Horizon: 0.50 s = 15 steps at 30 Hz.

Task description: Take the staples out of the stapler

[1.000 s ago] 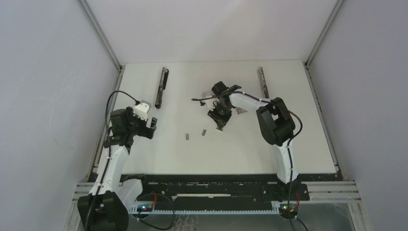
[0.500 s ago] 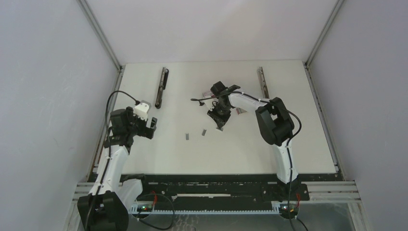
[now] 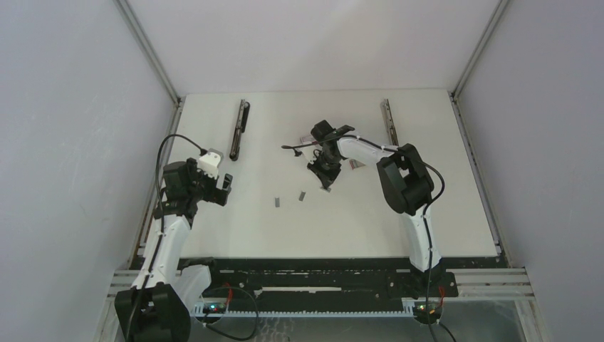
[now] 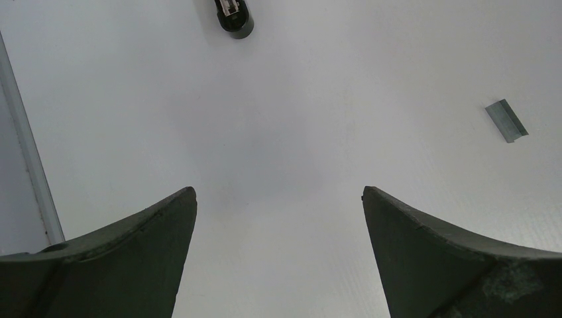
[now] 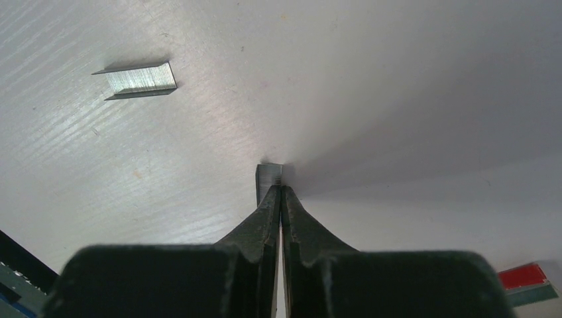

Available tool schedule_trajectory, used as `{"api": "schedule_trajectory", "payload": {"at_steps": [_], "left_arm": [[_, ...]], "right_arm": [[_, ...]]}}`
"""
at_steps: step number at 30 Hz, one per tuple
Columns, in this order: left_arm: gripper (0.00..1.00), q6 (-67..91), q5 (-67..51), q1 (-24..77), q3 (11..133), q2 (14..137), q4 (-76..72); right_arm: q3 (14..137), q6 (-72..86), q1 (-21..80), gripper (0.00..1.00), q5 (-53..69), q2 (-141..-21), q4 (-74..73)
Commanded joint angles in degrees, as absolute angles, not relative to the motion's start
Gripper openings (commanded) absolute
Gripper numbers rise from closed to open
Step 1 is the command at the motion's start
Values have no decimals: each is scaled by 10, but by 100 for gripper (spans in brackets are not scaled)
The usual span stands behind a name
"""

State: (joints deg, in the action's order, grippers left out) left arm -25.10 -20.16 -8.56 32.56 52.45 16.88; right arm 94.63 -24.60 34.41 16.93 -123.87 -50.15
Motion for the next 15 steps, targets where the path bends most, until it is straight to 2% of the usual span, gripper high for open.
{"api": "schedule_trajectory", "payload": {"at_steps": [1,15], "left_arm": [[100,-255,-214,-91,328,514,160],[100,-256,-215,-91,329,517,159]], "right_arm": [[959,-243,349,0,165,-1253,-504],[978,-209,293,0,217,-1208,-513]]}}
